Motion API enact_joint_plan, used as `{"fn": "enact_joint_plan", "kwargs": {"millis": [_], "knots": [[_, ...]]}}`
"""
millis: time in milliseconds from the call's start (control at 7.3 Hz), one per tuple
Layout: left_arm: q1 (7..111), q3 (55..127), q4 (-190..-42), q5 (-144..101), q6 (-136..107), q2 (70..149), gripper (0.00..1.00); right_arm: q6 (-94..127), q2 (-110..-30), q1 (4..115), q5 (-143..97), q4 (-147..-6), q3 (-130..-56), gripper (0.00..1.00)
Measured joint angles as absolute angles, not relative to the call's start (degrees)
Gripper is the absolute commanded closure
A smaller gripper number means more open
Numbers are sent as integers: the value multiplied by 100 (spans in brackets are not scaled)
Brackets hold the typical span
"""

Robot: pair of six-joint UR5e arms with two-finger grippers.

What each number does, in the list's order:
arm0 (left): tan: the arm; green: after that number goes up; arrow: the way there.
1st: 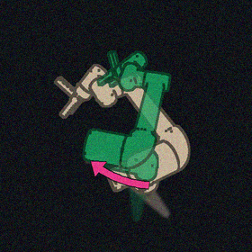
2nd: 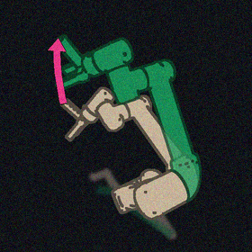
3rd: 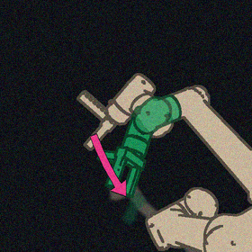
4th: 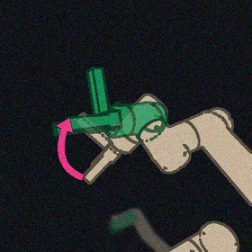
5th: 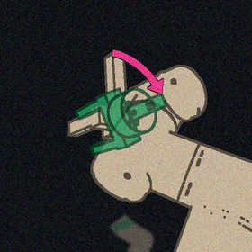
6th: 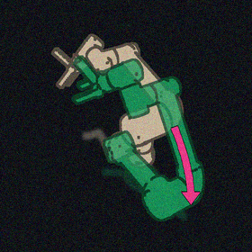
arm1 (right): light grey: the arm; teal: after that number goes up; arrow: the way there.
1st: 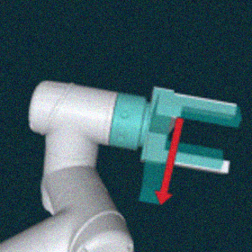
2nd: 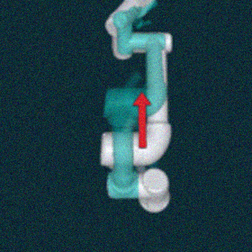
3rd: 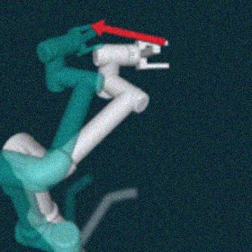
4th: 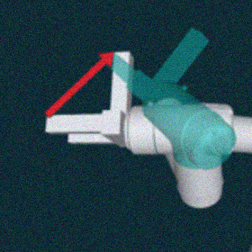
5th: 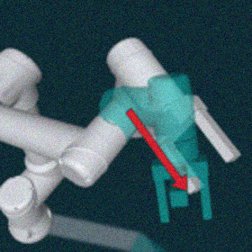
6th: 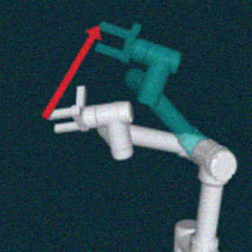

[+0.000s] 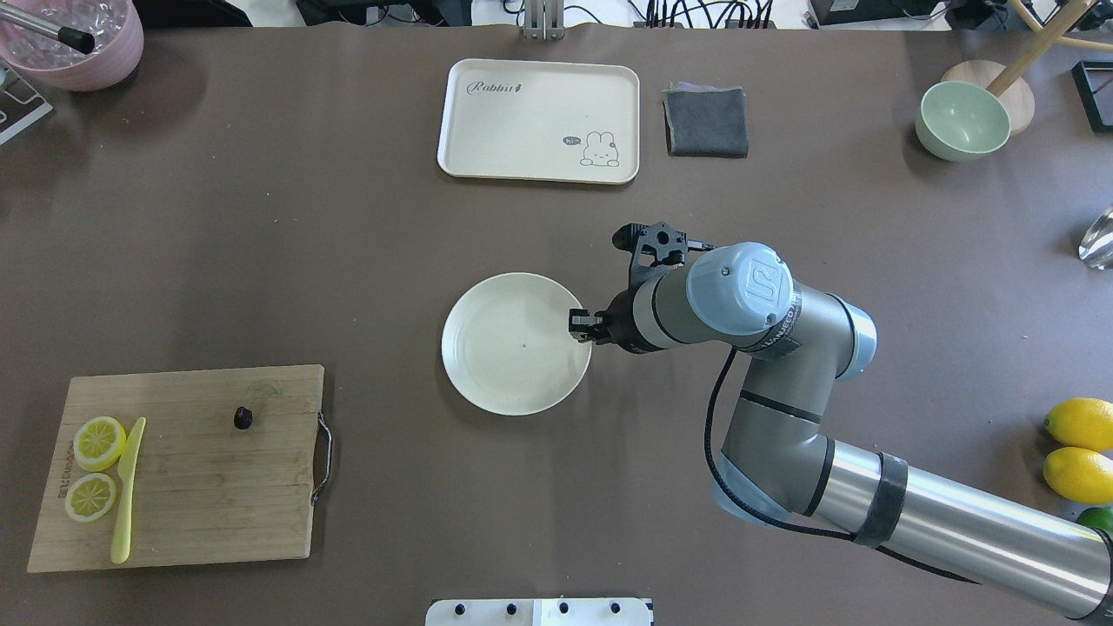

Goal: Place red cherry on plate
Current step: 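Drag the white plate with the right gripper toward the table center, then release the plate and withdraw the right arm toward the green bowl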

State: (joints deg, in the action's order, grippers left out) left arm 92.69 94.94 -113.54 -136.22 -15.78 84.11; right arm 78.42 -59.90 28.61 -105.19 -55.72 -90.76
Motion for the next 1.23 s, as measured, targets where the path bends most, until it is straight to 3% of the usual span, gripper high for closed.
{"fn": "enact_joint_plan", "kwargs": {"millis": [685, 1233], "knots": [[9230, 9247, -11740, -13919, -2176, 8754, 2, 7764, -6078, 3985, -11360, -5701, -9313, 1], [9012, 9451, -12571, -14388, -2295, 8701, 2, 5967, -6451, 5859, -12756, -7097, -9686, 1]]}}
